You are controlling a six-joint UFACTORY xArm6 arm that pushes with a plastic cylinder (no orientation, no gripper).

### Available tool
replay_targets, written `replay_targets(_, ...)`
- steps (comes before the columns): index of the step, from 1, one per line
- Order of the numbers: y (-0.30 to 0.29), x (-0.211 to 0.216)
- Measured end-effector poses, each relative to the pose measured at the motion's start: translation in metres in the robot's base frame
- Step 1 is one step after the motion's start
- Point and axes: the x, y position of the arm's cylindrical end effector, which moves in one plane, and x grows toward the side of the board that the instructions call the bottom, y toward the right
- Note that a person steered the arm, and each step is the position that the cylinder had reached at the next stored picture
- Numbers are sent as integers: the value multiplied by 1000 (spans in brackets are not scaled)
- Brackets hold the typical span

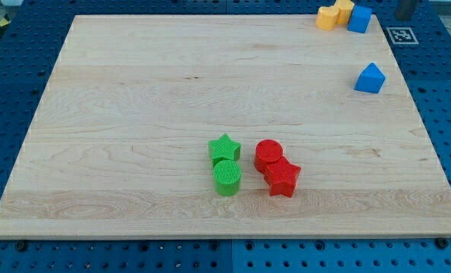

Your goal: Move blue triangle towards top right

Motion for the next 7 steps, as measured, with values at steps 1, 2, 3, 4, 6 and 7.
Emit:
replay_targets(1, -1, 69)
replay_targets(2, -2, 160)
replay_targets(3, -17, 218)
replay_targets(4, -53, 254)
replay_targets(6, -110, 241)
replay_targets(7, -110, 213)
